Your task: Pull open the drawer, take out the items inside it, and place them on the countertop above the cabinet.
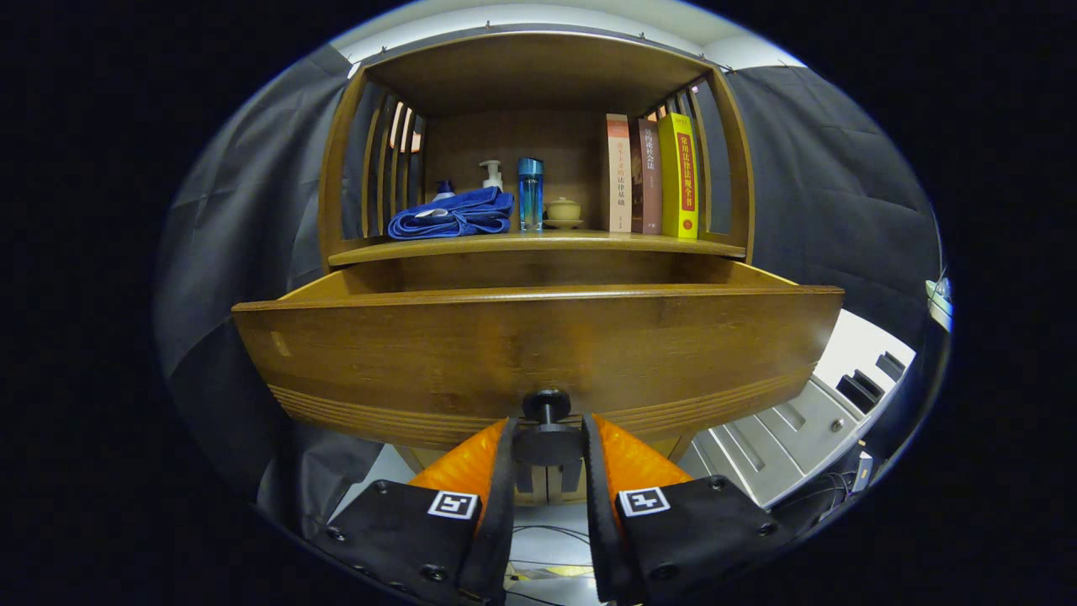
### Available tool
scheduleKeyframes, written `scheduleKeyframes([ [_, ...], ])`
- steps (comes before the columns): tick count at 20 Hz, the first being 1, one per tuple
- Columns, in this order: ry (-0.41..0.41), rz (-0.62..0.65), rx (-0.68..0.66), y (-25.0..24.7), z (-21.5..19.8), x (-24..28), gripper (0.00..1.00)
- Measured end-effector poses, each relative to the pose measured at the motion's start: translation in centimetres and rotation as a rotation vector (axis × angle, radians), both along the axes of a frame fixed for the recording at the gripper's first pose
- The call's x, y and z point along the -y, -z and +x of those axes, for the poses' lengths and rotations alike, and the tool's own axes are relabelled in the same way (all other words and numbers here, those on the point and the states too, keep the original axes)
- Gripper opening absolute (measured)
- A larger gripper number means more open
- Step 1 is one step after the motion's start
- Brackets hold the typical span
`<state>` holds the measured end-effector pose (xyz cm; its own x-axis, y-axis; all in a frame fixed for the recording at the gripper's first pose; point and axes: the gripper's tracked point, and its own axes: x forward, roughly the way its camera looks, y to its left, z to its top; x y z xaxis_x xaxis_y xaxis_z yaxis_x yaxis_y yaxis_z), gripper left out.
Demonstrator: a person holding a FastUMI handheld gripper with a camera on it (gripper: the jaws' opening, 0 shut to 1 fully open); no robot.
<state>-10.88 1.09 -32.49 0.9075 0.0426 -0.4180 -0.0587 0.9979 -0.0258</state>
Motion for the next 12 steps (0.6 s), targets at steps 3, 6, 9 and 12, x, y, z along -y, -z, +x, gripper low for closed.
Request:
scheduleKeyframes([
  [3,-0.004,0.001,0.000,-0.1,-0.5,0.3,0.47],
  [6,-0.009,-0.001,-0.002,-0.2,-1.2,0.3,0.47],
  [9,-0.009,-0.004,0.000,-0.2,-1.9,0.4,0.47],
  [12,-0.004,-0.002,0.000,-0.3,-2.5,0.5,0.47],
])
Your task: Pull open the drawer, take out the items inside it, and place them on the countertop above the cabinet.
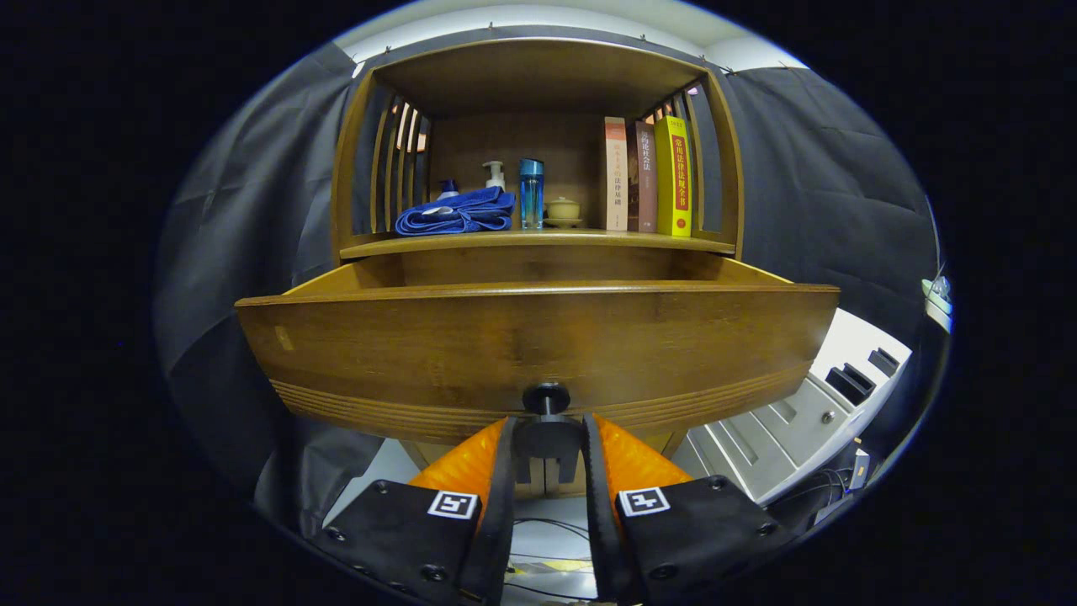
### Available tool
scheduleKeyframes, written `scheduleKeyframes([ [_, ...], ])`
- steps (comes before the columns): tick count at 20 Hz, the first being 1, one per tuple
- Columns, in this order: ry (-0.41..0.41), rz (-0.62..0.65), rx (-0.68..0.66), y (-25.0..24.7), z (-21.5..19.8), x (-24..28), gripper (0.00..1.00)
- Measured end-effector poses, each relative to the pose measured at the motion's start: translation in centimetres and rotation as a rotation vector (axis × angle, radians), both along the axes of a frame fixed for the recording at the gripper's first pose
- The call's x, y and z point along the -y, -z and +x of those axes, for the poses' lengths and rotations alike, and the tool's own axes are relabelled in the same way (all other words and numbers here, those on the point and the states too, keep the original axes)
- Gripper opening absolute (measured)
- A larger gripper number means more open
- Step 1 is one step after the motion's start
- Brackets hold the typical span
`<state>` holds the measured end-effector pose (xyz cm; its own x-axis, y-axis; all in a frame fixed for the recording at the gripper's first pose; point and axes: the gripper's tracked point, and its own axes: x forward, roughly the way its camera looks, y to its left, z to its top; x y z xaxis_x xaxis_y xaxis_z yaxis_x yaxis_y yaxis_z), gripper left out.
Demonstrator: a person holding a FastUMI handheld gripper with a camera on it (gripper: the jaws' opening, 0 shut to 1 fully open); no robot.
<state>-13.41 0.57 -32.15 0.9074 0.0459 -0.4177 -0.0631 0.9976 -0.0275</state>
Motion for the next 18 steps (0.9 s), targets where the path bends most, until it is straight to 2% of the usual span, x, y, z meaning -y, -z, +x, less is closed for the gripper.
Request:
scheduleKeyframes([
  [9,0.003,0.028,0.022,-0.4,-0.4,0.2,0.44],
  [13,0.001,0.002,0.034,-2.4,-0.3,0.0,0.55],
  [18,-0.065,-0.072,0.081,-8.7,0.9,-1.5,0.79],
])
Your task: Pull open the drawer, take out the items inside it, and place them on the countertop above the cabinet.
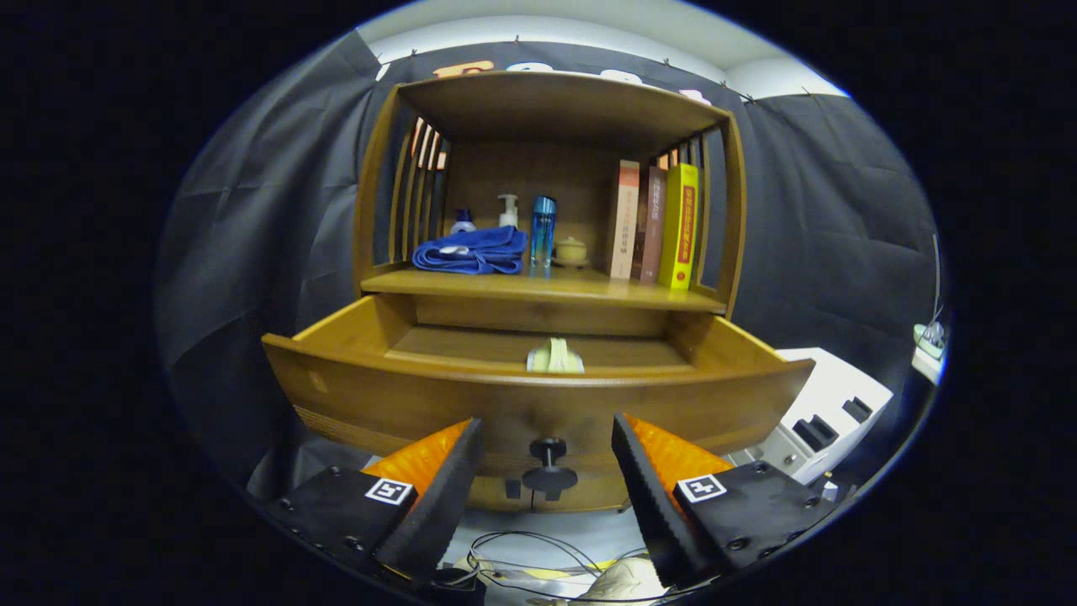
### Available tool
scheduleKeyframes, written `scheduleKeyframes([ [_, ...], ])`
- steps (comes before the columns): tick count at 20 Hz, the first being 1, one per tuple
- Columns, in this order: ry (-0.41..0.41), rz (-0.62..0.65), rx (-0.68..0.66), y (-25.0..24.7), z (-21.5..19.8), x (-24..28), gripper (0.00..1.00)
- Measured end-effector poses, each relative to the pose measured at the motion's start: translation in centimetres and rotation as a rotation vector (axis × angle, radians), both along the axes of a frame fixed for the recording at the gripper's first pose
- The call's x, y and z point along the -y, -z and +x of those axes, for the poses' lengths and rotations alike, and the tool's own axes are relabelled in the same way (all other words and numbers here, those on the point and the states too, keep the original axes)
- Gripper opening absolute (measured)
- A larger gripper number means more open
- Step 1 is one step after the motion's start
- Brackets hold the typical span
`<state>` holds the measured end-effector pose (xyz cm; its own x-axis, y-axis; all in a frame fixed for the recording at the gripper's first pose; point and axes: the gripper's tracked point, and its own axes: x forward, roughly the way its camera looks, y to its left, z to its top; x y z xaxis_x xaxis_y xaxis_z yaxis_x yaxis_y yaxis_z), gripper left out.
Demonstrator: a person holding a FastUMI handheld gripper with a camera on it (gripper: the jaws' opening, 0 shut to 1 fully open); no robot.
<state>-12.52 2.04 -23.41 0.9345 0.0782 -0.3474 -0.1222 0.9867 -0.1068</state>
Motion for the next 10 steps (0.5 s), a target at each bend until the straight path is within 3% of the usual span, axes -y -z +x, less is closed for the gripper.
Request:
scheduleKeyframes([
  [4,-0.006,0.032,0.007,-3.9,1.5,-1.0,0.99],
  [10,0.050,0.072,-0.025,-7.4,6.7,-0.1,0.98],
])
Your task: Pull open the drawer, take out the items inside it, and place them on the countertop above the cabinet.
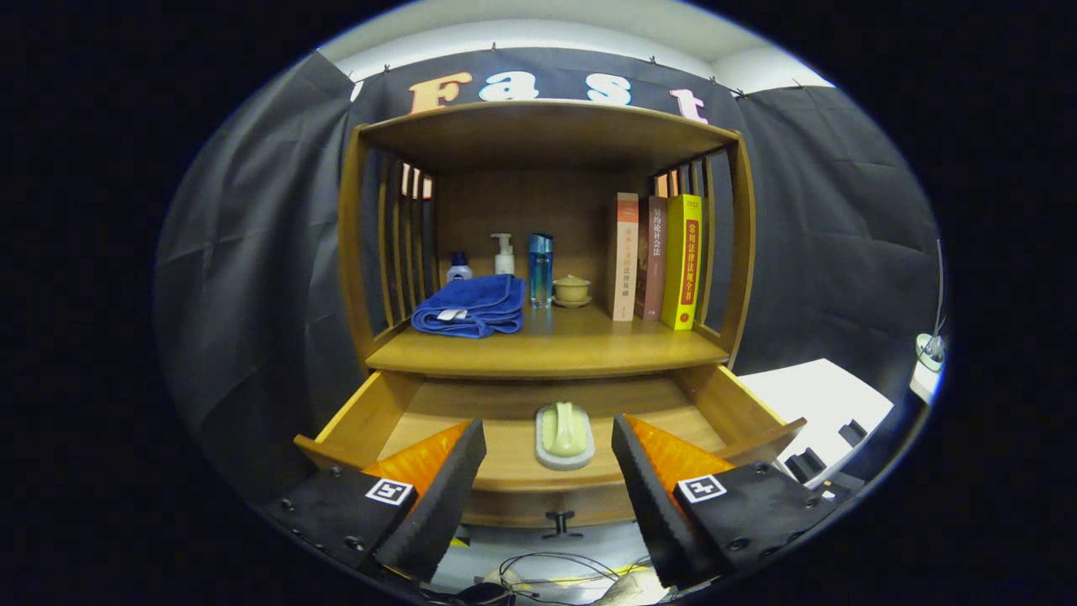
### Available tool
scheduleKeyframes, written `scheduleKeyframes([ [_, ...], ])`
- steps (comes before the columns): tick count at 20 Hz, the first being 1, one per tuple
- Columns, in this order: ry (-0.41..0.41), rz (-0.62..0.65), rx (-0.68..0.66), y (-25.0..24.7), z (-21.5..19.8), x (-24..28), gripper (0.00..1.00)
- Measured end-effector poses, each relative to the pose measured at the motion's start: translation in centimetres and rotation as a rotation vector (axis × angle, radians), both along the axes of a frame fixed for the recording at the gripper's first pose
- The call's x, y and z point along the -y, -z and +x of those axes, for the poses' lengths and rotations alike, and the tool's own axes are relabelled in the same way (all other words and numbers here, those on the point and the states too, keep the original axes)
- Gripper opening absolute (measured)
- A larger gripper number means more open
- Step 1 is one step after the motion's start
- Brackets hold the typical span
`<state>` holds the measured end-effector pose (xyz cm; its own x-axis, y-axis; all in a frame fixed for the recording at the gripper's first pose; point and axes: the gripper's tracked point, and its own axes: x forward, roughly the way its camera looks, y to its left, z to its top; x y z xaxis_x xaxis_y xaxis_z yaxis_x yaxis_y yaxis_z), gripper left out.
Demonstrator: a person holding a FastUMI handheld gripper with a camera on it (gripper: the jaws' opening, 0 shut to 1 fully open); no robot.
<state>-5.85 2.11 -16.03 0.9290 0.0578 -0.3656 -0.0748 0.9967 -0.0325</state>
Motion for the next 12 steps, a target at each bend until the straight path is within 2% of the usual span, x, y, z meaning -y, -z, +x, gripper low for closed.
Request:
scheduleKeyframes([
  [5,0.013,-0.021,-0.132,2.8,6.3,0.3,0.99],
  [9,0.040,-0.043,-0.287,7.8,10.1,0.8,0.99],
  [12,0.048,-0.055,-0.412,12.1,11.5,0.6,0.99],
])
